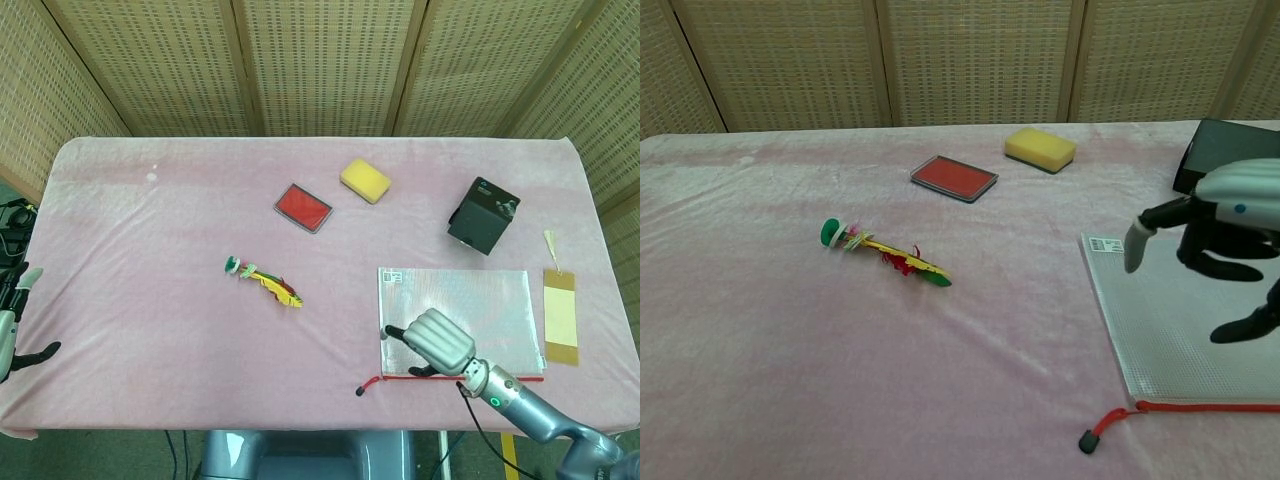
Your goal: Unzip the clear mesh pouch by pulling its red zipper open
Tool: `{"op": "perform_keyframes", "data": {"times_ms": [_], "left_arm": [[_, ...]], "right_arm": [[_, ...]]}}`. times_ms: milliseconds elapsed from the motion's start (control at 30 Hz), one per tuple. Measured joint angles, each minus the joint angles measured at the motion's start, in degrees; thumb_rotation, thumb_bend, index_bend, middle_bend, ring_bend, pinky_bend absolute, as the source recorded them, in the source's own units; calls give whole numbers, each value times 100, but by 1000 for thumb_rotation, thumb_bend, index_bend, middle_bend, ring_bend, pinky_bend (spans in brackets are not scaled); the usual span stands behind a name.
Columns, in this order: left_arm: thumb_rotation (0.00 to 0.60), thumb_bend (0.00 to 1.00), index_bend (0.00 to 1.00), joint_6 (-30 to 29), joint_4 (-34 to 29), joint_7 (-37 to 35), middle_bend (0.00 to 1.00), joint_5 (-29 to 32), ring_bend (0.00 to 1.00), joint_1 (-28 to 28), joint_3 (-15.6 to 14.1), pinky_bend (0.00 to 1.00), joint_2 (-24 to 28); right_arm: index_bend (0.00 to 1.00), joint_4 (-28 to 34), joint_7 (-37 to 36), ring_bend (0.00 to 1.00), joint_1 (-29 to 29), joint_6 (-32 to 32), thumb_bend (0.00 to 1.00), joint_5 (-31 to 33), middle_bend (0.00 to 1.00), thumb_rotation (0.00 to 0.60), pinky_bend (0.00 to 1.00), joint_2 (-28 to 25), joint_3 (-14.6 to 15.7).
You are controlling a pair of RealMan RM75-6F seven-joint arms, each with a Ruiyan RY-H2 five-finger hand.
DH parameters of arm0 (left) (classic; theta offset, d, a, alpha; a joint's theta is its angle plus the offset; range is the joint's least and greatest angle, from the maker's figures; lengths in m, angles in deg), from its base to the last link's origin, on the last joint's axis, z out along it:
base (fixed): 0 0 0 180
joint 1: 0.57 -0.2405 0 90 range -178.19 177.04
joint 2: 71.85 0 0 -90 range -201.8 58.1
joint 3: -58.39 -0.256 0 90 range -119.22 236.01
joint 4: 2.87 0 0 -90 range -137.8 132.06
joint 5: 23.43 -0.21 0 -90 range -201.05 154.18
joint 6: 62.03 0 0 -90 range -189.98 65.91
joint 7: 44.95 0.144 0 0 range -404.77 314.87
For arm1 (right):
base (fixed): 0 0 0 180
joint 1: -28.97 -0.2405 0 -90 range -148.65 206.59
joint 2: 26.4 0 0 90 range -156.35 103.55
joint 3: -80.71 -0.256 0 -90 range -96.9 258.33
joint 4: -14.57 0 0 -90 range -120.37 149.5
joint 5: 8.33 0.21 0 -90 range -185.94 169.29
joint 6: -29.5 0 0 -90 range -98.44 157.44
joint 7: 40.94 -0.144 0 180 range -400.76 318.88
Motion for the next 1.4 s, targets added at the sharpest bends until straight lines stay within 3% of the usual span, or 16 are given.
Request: {"op": "perform_keyframes", "data": {"times_ms": [200,367,667,1400], "left_arm": [[600,0,0,79,25,31,0,36,0,36,-6,0,-29],[600,0,0,69,22,10,0,35,0,35,-4,0,-19],[600,0,0,72,19,21,0,8,0,34,-27,0,-24],[600,0,0,99,32,0,0,29,0,48,-26,0,-20]], "right_arm": [[498,11,477,932,-341,-918,448,418,962,600,1000,467,-40],[528,-10,1094,932,-457,-1270,461,1008,963,600,1000,886,-141],[533,-28,1668,932,-484,-1499,475,1432,962,600,1000,1174,-59],[548,-302,1941,932,-484,-1500,507,1603,961,600,1000,1588,153]]}}
